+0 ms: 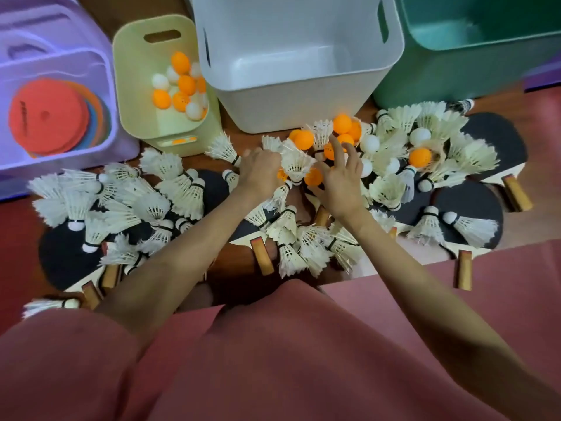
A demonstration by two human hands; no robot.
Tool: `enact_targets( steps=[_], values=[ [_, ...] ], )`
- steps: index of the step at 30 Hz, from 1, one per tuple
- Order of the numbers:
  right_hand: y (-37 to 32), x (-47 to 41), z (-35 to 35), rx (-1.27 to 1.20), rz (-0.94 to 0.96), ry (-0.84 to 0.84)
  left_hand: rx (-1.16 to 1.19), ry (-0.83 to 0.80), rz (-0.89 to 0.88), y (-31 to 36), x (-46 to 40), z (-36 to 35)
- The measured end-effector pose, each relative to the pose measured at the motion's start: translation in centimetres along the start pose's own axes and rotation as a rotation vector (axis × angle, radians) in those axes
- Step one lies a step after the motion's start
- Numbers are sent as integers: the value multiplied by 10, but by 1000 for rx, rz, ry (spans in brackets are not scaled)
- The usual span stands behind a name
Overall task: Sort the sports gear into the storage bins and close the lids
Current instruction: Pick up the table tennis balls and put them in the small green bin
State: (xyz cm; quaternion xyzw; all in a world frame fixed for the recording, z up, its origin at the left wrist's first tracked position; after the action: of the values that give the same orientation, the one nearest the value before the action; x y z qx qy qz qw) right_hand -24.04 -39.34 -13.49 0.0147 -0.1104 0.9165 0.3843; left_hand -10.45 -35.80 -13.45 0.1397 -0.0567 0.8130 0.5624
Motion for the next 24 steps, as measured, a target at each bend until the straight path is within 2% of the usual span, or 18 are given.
enact_targets(
  steps=[7, 12, 17, 21, 24],
  values=[
    [10, -1, -2, -31, 24, 48, 30, 49, 57, 1, 3, -2],
    [15, 7, 9, -142, 24, 71, 191, 167, 64, -8, 17, 16],
    [10, 17, 31, -276, 57, 198, 370, 269, 95, -26, 41, 38],
    [-9, 12, 51, -494, 71, 241, 534, 371, 131, -56, 63, 60],
    [-40, -3, 64, -557, 120, 252, 600, 435, 185, -90, 73, 79]
  ],
)
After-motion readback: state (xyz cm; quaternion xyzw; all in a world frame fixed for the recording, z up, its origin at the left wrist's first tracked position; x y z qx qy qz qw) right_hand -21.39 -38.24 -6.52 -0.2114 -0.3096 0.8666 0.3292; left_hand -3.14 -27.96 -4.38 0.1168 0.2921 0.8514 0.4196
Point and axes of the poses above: each hand's wrist, its own x-axis away from the middle knuckle, its own z-axis out of the back of the hand, y = z × x, the point moved 9 cm from there along -x, towards the middle knuckle, and after that the axes turned 6 degrees about z, right-handed, at the moved point
